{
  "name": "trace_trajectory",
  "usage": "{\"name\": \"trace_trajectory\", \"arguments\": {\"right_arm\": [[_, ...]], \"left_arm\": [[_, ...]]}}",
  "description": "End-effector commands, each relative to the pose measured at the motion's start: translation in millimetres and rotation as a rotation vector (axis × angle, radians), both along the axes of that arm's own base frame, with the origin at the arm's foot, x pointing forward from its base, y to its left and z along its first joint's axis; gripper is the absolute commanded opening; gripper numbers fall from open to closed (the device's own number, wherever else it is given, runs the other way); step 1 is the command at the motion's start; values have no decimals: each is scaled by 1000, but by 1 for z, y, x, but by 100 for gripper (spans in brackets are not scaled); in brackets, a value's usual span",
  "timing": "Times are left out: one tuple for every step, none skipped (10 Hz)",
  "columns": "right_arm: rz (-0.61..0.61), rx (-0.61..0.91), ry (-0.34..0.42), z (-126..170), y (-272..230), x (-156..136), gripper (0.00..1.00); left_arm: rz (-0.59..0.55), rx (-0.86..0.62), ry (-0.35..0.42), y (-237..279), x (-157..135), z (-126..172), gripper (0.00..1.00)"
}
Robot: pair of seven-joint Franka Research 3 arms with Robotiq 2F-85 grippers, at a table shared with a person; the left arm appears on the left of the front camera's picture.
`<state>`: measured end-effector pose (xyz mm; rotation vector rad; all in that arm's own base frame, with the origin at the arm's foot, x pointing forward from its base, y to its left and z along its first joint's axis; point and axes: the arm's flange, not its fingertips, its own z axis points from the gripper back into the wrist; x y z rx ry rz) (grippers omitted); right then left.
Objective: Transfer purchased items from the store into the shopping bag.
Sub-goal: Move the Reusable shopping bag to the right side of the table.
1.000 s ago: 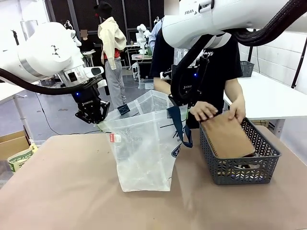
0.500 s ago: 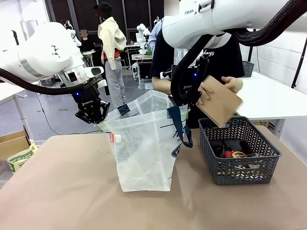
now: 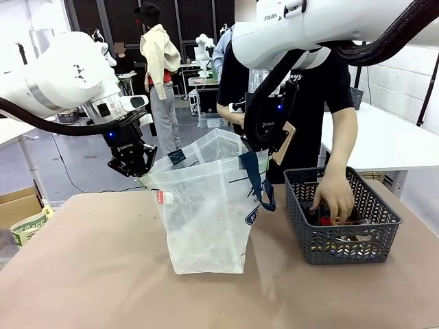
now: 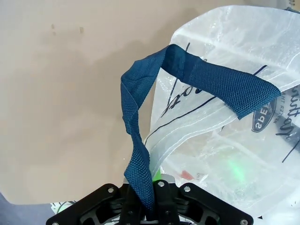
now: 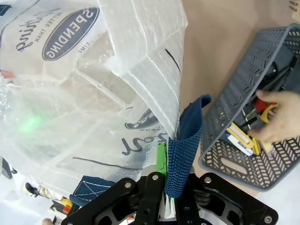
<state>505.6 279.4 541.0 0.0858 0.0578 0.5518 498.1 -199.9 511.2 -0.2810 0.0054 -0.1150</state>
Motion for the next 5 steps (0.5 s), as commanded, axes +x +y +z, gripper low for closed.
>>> {"name": "trace_trajectory", "arguments": {"right_arm": [[-18, -1, -1, 1, 0, -1, 0], [-18, -1, -1, 1, 0, -1, 0], [-18, -1, -1, 1, 0, -1, 0], [-18, -1, -1, 1, 0, -1, 0], [0, 0, 0, 0, 0, 0, 0]], "left_arm": [[17, 17, 1, 1, 0, -1, 0], [17, 17, 1, 1, 0, -1, 0], [17, 17, 1, 1, 0, -1, 0], [0, 0, 0, 0, 0, 0, 0], [-50, -13, 12, 1, 0, 0, 0]]}}
